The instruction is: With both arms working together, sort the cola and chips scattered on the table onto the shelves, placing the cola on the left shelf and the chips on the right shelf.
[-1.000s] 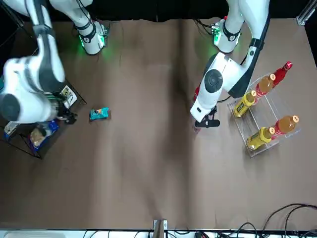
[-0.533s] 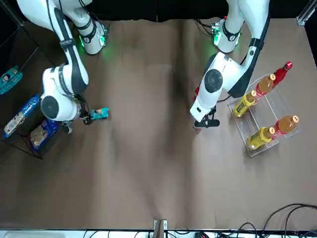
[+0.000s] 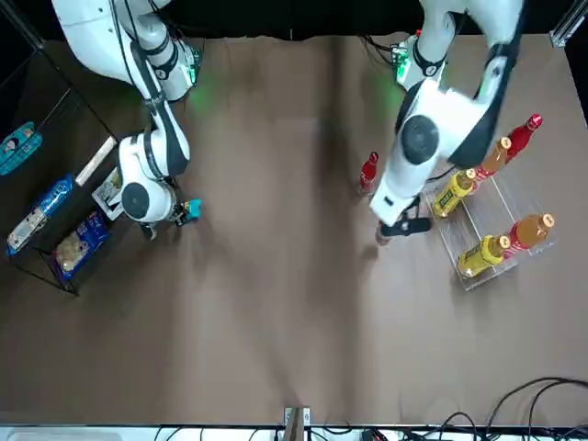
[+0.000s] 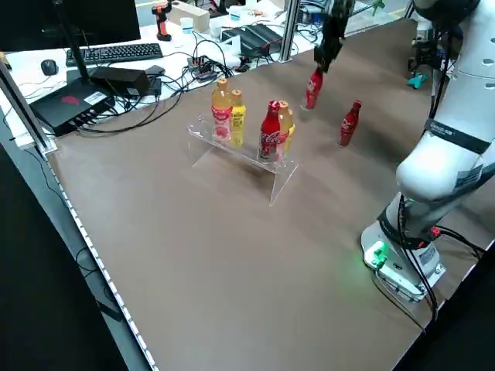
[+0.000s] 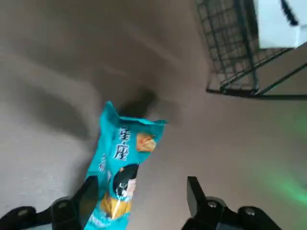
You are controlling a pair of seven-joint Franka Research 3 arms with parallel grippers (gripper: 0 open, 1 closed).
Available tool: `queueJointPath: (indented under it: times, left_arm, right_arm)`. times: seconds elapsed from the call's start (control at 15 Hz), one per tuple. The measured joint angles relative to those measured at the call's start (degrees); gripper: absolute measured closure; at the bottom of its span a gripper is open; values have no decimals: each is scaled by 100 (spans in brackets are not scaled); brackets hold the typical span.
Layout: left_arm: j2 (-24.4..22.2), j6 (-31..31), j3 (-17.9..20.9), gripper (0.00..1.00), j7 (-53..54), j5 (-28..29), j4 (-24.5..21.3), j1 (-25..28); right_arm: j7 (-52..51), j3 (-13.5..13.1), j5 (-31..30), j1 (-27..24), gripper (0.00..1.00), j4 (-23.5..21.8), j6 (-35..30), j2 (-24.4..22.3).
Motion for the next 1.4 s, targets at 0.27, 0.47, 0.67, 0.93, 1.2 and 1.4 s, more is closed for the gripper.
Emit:
queueJointPath:
  times: [0.27, 0.47, 0.67, 0.93, 1.2, 1.4]
  left_arm:
    - [-503, -1317, 5, 68, 1256, 2, 648, 527]
    - [-878, -1830, 7, 68, 2427, 1, 662, 1226]
    - [-1107, -1990, 23, 68, 3433, 1, 567, 1900]
    - [-1232, -1969, 25, 68, 4438, 3, 370, 2610]
    - [-1259, -1794, 28, 68, 4987, 87, 265, 3096]
    - [-1453, -1278, 23, 68, 5149, 138, -263, 3278]
  right_arm:
    - [256, -13, 0, 112, 33, 9, 256, 249]
    - [321, -136, 0, 96, 51, 167, 276, 257]
    - [324, -414, 0, 85, 80, 661, 49, 253]
    - [306, -764, -5, 70, 90, 2004, -1554, 204]
    - [71, -1029, -14, 70, 93, 3828, -3980, 71]
    - [-822, -1438, -44, 38, 93, 4751, -5428, -56]
